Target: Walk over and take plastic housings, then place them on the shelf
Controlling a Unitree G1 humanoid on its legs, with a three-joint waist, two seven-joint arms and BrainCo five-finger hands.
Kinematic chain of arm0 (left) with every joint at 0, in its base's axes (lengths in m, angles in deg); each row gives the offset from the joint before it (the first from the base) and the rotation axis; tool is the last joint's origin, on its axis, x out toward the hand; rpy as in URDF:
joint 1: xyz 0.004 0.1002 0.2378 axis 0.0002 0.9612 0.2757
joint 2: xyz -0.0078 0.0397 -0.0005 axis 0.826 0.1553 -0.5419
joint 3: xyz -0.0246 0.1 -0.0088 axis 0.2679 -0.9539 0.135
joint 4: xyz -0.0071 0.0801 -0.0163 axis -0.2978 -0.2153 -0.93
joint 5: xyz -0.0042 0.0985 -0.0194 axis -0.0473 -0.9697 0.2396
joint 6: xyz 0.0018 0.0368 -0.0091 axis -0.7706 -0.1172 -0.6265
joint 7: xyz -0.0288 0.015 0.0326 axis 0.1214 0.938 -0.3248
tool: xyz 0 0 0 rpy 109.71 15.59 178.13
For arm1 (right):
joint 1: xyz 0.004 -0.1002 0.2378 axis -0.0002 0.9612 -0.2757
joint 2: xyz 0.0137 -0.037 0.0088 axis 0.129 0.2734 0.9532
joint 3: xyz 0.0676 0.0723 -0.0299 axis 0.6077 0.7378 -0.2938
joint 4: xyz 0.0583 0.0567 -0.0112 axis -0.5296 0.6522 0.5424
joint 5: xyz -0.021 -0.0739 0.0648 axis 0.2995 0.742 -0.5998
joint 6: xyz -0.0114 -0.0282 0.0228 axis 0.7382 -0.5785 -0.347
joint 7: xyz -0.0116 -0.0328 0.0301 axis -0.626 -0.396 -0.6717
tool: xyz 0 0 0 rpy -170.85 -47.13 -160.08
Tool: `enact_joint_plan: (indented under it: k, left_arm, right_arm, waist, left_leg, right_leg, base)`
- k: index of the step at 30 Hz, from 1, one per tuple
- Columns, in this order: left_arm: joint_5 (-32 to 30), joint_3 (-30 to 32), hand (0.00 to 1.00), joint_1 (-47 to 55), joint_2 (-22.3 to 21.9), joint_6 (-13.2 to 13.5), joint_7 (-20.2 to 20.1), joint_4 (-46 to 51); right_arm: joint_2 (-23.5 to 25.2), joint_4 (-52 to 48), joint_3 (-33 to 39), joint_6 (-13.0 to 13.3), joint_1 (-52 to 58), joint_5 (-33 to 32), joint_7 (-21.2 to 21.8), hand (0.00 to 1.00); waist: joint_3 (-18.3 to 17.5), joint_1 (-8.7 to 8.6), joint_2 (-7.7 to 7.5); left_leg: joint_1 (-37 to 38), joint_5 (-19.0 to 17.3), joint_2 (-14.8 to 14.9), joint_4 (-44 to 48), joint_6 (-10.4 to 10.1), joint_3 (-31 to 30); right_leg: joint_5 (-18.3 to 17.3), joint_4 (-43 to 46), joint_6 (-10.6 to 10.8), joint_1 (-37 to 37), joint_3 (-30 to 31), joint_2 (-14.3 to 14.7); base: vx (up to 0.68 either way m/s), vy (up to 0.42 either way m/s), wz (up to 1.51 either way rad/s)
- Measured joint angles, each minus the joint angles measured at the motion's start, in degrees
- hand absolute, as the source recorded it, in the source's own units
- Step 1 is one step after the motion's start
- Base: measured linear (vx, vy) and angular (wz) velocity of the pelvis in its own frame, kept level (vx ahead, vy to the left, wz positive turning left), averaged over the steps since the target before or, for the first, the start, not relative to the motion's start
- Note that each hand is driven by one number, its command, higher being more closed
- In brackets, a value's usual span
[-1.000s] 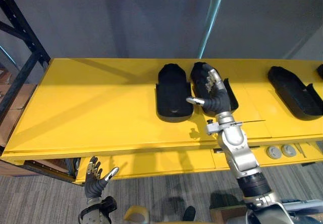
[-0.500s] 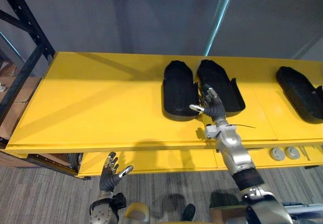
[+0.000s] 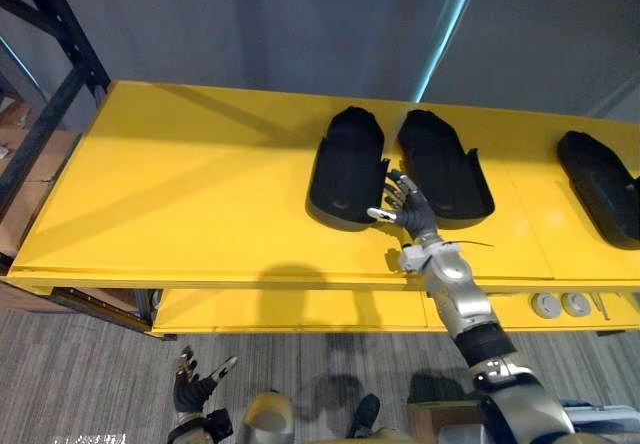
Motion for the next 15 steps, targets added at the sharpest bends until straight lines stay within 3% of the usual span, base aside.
enact_joint_plan:
  k: [8, 15]
  left_arm:
    - [-1.49, 4.7, 0.0, -0.05, -0.72, 0.05, 0.26, -10.16]
    - [-1.44, 6.47, 0.0, -0.69, -1.02, 1.1, -0.27, -10.99]
  right_arm:
    - [-0.34, 6.68, -1.12, 1.24, -4.92, 0.08, 0.58, 0.0]
    - [-0.59, 8.0, -1.52, 2.78, -6.62, 3.19, -1.79, 0.0]
  waist:
    - [0.68, 1.0, -0.12]
    - [2.23, 1.3, -0.27]
  left_leg:
    - [-0.01, 0.21, 0.19, 0.02, -0.33, -1.43]
    - [-0.1, 0.72, 0.5, -0.24, -0.76, -2.72]
  right_leg:
    - [-0.38, 0.0, -0.41, 0.77, -1.51, 0.31]
    - [-0.77, -0.01, -0.93, 1.21, -2.84, 0.73]
  base:
    - [-0.02, -0.002, 0.08]
    - [-0.04, -0.012, 0.09]
